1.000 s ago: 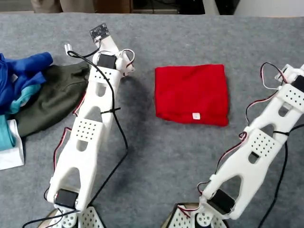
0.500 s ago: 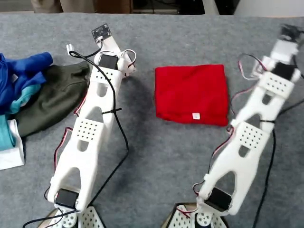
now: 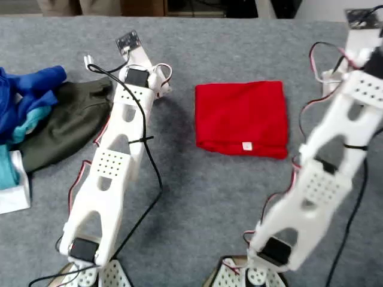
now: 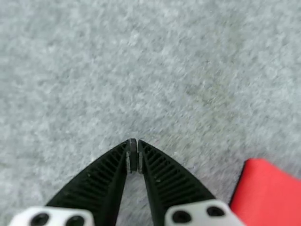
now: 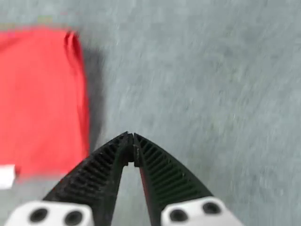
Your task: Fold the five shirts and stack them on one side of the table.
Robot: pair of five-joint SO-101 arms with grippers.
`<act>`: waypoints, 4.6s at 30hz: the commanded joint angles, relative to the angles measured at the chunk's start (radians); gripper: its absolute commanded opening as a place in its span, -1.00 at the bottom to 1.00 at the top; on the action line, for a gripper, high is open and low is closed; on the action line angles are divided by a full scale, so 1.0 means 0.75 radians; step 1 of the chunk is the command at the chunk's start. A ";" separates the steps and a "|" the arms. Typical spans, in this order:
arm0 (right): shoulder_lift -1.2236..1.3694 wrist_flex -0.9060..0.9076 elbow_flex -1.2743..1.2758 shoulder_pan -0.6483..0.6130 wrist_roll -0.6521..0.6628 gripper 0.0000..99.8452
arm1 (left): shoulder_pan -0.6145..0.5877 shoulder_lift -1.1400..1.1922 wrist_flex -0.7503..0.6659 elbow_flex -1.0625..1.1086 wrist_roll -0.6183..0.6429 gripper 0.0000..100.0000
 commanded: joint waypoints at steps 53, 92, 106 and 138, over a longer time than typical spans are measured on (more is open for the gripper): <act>-0.199 -0.687 1.259 -0.416 -1.495 -0.65 | 0.035 -0.034 0.006 -0.059 0.002 -0.95; -0.206 -0.250 0.568 -0.097 -1.332 -0.99 | 0.035 -0.034 0.006 -0.059 0.002 -0.95; -0.206 -0.258 0.418 -0.052 -1.332 -0.99 | 0.035 -0.034 0.006 -0.059 0.002 -0.95; -0.310 0.006 1.008 1.222 -0.483 -0.99 | 0.039 -0.034 -0.006 -0.057 0.000 -0.95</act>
